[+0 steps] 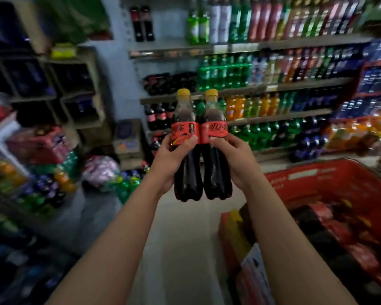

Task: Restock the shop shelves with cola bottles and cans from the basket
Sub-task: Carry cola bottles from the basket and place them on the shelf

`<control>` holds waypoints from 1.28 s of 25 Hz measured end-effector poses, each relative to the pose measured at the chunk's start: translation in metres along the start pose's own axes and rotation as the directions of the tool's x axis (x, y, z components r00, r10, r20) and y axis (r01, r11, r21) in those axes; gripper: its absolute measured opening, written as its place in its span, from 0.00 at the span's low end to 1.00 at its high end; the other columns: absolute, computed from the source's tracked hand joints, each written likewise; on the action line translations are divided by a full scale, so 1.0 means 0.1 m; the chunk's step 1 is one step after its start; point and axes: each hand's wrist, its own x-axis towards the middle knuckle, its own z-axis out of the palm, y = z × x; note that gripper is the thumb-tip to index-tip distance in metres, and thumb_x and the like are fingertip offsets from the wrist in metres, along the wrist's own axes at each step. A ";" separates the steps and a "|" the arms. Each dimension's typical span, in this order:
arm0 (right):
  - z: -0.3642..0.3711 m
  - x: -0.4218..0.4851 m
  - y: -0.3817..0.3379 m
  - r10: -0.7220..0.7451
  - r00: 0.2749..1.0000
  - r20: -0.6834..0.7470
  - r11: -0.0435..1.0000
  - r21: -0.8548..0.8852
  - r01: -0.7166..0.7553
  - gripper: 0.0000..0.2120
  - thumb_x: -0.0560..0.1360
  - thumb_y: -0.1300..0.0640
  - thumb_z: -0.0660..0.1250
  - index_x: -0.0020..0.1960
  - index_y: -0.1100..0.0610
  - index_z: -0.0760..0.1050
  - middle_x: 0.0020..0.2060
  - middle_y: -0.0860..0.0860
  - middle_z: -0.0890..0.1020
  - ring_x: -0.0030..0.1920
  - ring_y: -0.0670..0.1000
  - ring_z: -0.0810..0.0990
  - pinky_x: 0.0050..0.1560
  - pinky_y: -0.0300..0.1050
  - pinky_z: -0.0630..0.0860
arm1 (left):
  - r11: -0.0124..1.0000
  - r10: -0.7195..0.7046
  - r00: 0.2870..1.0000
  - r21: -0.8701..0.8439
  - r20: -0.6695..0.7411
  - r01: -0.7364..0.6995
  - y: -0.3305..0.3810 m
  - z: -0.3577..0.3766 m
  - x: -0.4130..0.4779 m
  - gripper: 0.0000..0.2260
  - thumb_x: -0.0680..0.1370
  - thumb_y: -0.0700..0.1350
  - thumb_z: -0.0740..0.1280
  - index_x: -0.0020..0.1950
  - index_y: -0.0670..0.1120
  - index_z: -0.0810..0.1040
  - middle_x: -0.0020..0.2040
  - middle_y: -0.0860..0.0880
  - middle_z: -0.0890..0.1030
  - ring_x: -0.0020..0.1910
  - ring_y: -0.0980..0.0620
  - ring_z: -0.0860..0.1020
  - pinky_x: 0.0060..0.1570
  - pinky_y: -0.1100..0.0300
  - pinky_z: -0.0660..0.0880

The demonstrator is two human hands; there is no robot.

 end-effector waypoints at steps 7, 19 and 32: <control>0.90 0.59 0.51 0.101 0.972 0.211 0.995 -0.049 -0.092 0.10 0.74 0.63 0.71 0.55 0.60 0.79 0.48 0.60 0.84 0.49 0.59 0.84 0.52 0.52 0.82 | 0.997 0.039 0.970 -0.054 -0.239 -0.053 0.03 -1.03 0.23 0.17 0.72 0.44 0.73 0.60 0.46 0.76 0.51 0.43 0.83 0.48 0.45 0.83 0.50 0.49 0.79; 1.05 2.69 0.39 0.022 0.994 0.106 0.998 -0.064 -0.015 0.10 0.75 0.63 0.70 0.56 0.57 0.80 0.47 0.59 0.86 0.47 0.59 0.86 0.48 0.53 0.83 | 0.998 0.061 0.985 0.012 -0.160 -0.059 0.26 -1.18 2.44 0.16 0.70 0.47 0.75 0.56 0.51 0.78 0.50 0.46 0.85 0.46 0.47 0.85 0.45 0.52 0.81; 1.58 5.91 -0.18 -0.108 0.975 0.195 0.993 -0.017 0.113 0.10 0.75 0.62 0.70 0.55 0.59 0.80 0.47 0.60 0.86 0.48 0.60 0.86 0.50 0.55 0.81 | 0.978 0.184 0.971 0.125 -0.153 -0.166 1.01 -1.42 5.58 0.33 0.60 0.61 0.79 0.62 0.56 0.76 0.56 0.48 0.83 0.54 0.48 0.82 0.58 0.45 0.77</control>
